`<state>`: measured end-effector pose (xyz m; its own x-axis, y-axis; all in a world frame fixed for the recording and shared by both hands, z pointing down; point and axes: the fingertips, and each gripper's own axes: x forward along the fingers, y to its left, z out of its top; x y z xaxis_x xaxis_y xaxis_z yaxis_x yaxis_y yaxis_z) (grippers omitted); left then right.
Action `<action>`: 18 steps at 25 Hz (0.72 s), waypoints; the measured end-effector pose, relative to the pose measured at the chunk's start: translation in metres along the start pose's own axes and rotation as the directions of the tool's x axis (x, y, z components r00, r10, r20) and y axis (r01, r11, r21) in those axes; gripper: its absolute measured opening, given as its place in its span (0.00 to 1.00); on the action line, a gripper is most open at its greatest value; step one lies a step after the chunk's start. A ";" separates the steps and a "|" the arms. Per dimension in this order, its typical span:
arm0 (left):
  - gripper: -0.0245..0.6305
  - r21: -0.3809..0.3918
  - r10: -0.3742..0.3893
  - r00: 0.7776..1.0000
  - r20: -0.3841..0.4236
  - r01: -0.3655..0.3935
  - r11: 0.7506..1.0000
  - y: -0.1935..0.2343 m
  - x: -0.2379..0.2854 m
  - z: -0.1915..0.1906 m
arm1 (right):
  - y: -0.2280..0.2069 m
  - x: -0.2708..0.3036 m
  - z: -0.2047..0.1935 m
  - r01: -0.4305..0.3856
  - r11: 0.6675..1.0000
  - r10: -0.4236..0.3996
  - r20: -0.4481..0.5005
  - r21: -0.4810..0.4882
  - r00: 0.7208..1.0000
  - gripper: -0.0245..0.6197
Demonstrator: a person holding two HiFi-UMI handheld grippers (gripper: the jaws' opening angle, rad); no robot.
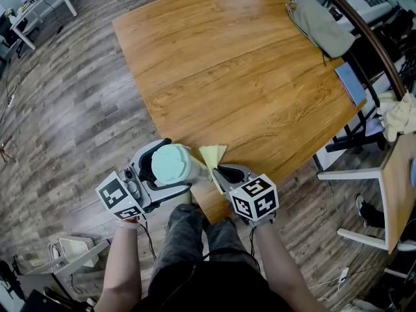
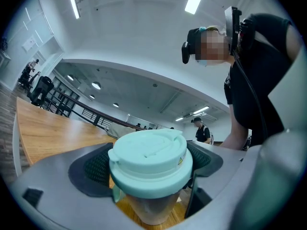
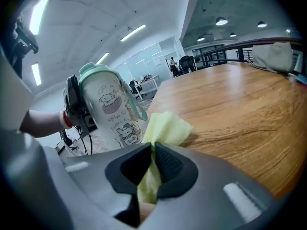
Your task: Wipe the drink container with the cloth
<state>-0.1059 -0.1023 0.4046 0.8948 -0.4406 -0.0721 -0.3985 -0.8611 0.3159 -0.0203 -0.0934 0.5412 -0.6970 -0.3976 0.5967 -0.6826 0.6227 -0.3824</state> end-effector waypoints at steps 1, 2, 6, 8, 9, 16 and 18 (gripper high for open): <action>0.74 0.002 0.004 1.000 0.000 -0.004 1.000 0.000 0.000 0.000 | 0.001 -0.001 -0.003 -0.003 1.000 0.003 -0.005 0.001 1.000 0.09; 0.74 0.005 0.009 1.000 0.000 -0.009 1.000 -0.001 0.000 0.000 | 0.002 -0.003 -0.005 -0.006 1.000 0.006 -0.011 0.001 1.000 0.09; 0.74 0.020 0.029 1.000 -0.007 -0.029 0.999 -0.003 0.005 0.001 | 0.000 -0.015 -0.014 -0.011 1.000 0.011 -0.029 0.001 1.000 0.09; 0.74 0.032 0.040 0.999 -0.019 -0.040 0.999 -0.005 0.008 -0.001 | -0.004 -0.024 -0.012 0.009 1.000 -0.009 -0.001 -0.002 1.000 0.09; 0.74 0.040 0.048 0.999 -0.025 -0.047 0.998 -0.006 0.010 -0.001 | -0.007 -0.030 -0.008 0.024 1.000 -0.024 0.030 -0.008 0.999 0.09; 0.74 0.113 0.190 0.981 -0.046 -0.184 0.976 -0.014 0.027 -0.003 | -0.005 -0.077 0.040 0.071 0.995 -0.046 0.313 -0.070 0.949 0.09; 0.74 0.154 0.221 0.974 -0.058 -0.210 0.966 -0.019 0.034 -0.006 | -0.001 -0.084 0.046 0.072 0.994 -0.040 0.339 -0.083 0.940 0.09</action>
<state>-0.0670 -0.0995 0.4016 0.7949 -0.6043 0.0547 -0.6035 -0.7780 0.1746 0.0290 -0.0915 0.4594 -0.7026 -0.6269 0.3366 -0.7103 0.6465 -0.2785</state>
